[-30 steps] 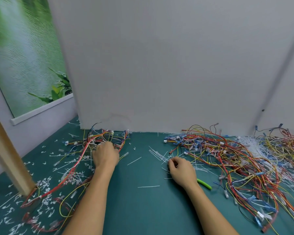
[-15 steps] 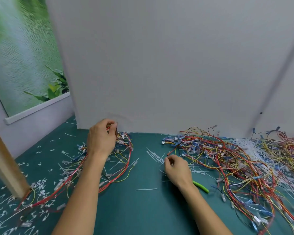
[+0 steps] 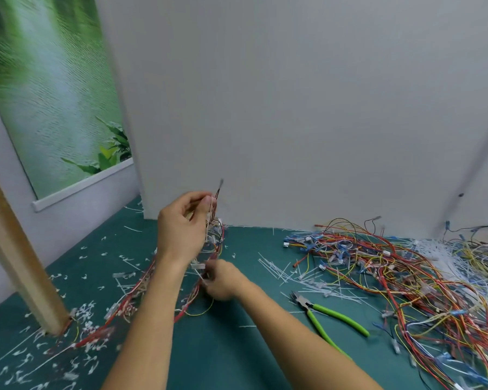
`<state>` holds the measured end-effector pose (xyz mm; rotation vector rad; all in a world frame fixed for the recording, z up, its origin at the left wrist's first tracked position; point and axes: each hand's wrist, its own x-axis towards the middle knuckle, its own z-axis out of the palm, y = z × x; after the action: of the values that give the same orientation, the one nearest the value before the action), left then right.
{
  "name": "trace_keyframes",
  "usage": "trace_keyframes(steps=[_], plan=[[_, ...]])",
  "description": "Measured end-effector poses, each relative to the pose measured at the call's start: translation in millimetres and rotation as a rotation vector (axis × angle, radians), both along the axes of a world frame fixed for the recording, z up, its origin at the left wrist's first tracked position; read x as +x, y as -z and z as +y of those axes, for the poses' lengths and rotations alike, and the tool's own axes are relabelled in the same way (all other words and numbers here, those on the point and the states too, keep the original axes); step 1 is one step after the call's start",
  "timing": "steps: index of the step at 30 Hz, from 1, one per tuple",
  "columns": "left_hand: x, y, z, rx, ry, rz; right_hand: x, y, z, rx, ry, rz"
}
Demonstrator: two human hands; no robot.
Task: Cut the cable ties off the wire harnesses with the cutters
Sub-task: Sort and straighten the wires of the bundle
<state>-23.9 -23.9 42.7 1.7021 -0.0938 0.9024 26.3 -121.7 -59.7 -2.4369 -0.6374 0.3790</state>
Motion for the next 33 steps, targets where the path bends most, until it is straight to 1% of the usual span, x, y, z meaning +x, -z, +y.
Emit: trace_keyframes(steps=[2,3,4,5,6,8,9,11,12,14,15,16,17,19,20,22,24,25,26,28,29,30,33], plan=[[-1.2,-1.6,-7.8,0.040,0.050,-0.031,-2.2,-3.1,10.7,0.018,-0.161,0.053],[-1.2,-1.3,-10.1,0.055,0.085,-0.012,-1.2,-4.4,10.4,0.044,-0.196,0.085],[-0.5,0.7,-11.4,0.073,0.121,0.038,1.4,-7.1,6.4,0.073,-0.187,0.100],[0.7,4.0,-11.7,0.099,0.160,0.124,6.6,-8.7,-0.5,0.117,-0.136,0.103],[1.5,8.0,-11.6,0.131,0.200,0.245,10.6,-10.8,-9.6,0.173,-0.053,0.117],[4.4,18.0,-11.8,0.235,0.283,0.512,18.3,-13.1,-33.6,0.291,0.133,0.088],[6.3,23.2,-12.7,0.327,0.320,0.603,19.5,-14.5,-45.9,0.352,0.217,0.061],[9.9,31.4,-17.7,0.493,0.401,0.676,23.2,-19.2,-66.3,0.514,0.340,0.087],[10.9,33.9,-20.7,0.531,0.443,0.701,25.4,-21.1,-72.9,0.616,0.371,0.189],[12.4,37.7,-26.2,0.595,0.530,0.762,25.0,-21.9,-78.8,0.851,0.389,0.511],[12.1,39.8,-28.5,0.622,0.583,0.789,23.6,-21.8,-80.2,0.922,0.401,0.617],[12.0,42.1,-30.0,0.614,0.626,0.814,21.8,-21.8,-80.6,0.929,0.412,0.663],[11.9,44.6,-30.6,0.562,0.654,0.833,20.9,-20.5,-80.6,0.886,0.397,0.663],[10.5,46.5,-28.2,0.398,0.672,0.860,15.6,-21.4,-79.1,0.759,0.304,0.620],[9.9,45.7,-25.3,0.306,0.671,0.881,14.0,-23.1,-77.3,0.695,0.269,0.600],[10.7,45.8,-13.9,0.129,0.635,0.924,14.2,-26.8,-74.5,0.613,0.286,0.564],[13.9,48.0,5.2,0.003,0.541,0.935,15.5,-30.9,-73.8,0.627,0.335,0.600],[15.6,50.9,14.8,0.003,0.475,0.934,15.9,-32.0,-74.5,0.646,0.348,0.635],[18.6,55.9,25.6,0.067,0.391,0.936,15.8,-32.5,-75.0,0.660,0.356,0.649],[24.0,63.8,42.1,0.313,0.215,0.937,14.7,-33.4,-75.6,0.685,0.359,0.617],[25.4,64.6,44.6,0.382,0.165,0.923,14.3,-34.2,-75.4,0.716,0.346,0.590],[27.4,65.2,45.0,0.368,0.138,0.894,13.6,-36.1,-75.1,0.758,0.321,0.567],[30.0,64.1,37.1,0.187,0.037,0.777,12.7,-47.9,-74.7,0.861,0.255,0.517]])
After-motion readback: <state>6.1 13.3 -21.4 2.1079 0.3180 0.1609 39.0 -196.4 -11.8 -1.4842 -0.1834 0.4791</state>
